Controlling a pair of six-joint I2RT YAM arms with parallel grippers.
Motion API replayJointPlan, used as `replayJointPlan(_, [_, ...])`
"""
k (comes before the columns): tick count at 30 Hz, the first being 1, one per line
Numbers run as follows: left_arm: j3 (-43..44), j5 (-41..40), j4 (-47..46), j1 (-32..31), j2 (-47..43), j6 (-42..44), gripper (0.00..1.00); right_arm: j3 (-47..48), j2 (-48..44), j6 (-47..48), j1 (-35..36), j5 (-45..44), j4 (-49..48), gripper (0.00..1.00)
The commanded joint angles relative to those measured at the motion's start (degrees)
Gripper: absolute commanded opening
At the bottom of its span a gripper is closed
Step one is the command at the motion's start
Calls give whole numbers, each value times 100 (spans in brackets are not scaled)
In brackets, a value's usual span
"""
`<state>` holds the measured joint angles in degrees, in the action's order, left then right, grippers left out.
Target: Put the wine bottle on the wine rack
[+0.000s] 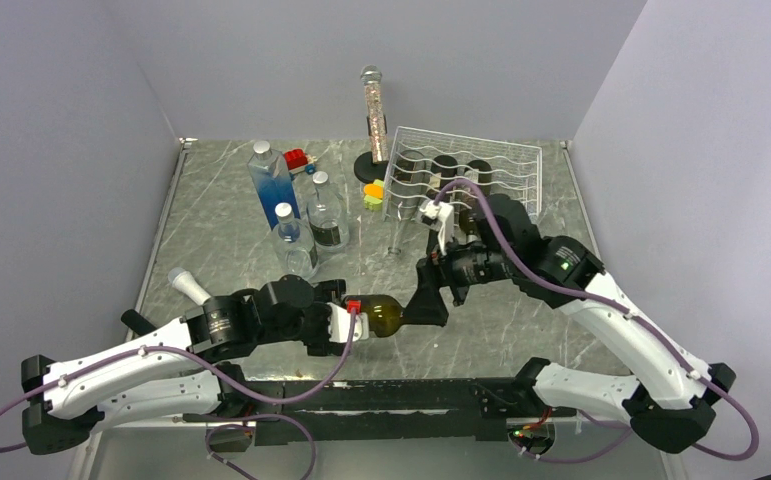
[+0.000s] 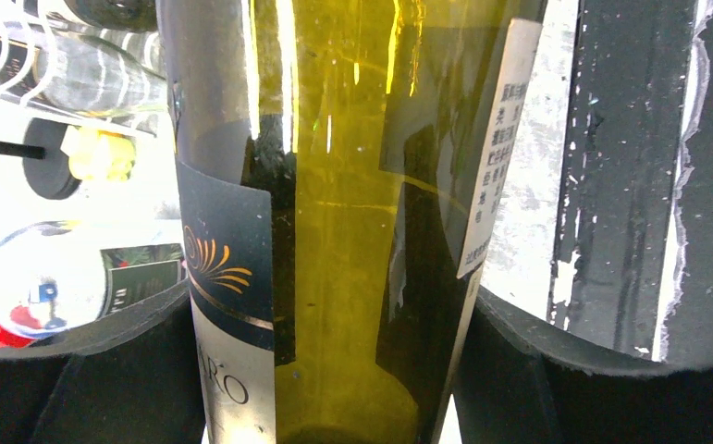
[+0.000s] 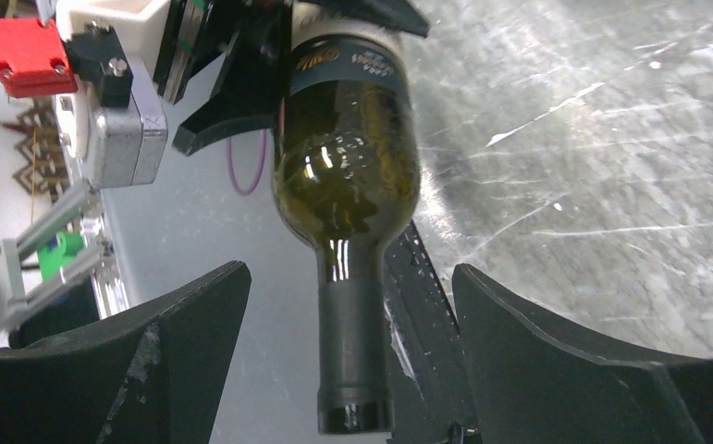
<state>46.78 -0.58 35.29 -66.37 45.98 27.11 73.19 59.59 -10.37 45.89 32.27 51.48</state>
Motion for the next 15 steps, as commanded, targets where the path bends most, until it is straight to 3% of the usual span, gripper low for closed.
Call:
replayJointPlan(1, [604,-222,-380,-25,-269,527,1,67,285,382,356,-54,99,85])
replayJointPlan(15, [753,-769,-327,-25,-421,1002,1,274,1115,353,923,-326,-57,81])
